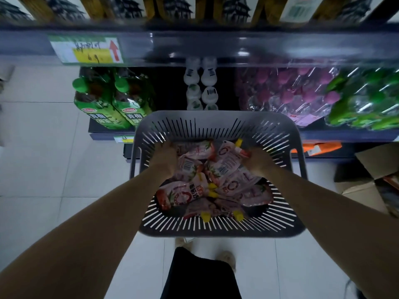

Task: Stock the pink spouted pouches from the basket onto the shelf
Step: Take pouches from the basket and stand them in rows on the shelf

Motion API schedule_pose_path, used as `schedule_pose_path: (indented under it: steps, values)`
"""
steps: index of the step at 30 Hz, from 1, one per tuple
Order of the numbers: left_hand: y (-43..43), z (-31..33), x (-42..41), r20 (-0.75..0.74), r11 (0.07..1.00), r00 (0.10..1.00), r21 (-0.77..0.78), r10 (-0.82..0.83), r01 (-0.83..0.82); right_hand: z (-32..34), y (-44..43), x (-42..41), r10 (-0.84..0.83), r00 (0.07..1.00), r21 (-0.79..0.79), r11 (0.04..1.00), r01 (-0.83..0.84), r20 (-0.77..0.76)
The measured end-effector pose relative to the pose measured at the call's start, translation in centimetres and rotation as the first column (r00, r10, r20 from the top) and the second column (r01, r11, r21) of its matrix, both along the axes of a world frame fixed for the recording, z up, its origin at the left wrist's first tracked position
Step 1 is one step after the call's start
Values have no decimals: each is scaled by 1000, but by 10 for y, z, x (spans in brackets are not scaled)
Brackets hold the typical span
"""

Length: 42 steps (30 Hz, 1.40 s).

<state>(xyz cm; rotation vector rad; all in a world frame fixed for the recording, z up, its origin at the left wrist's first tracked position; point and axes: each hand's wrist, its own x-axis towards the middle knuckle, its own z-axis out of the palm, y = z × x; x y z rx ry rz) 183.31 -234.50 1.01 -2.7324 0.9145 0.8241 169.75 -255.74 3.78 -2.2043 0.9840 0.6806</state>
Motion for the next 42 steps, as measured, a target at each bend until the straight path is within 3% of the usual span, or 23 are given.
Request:
schedule_pose_path:
  steps: [3,10,14,17,21,24,27,31,35,39,42]
  values:
    - [-2,-9,0,9,1000,1000,15,-23,22,-14,-3,5,-12,998,34,999,14,-56]
    - [-5,-24,3,97,998,994,-40,-43,48,-42,-10,13,-141,990,104,985,141,-8]
    - [-6,-13,0,143,996,989,-69,-40,51,-46,-12,14,-122,992,26,992,123,-28]
    - [-11,3,3,124,988,992,-153,35,-16,-38,-12,15,-200,980,42,979,200,-15]
    - [-25,35,7,-175,854,932,-375,317,-361,-21,-13,13,-330,944,112,938,328,2]
    - [-34,59,2,-362,772,862,-406,355,-489,-3,-7,8,-482,875,269,850,453,49]
    - [-32,84,-4,-441,751,831,-406,338,-521,21,3,3,-650,755,422,711,563,87]
    - [-28,128,-9,-459,765,835,-406,303,-500,60,5,-8,-633,748,383,753,536,198]
    - [-32,191,-21,-418,823,873,-383,249,-419,139,4,-22,-512,774,272,857,437,372]
    - [-35,258,-32,-398,853,898,-388,186,-349,210,2,-33,-208,853,49,976,211,478]
    - [-37,314,-41,-329,896,938,-375,111,-238,265,0,-40,23,886,-97,995,25,462]
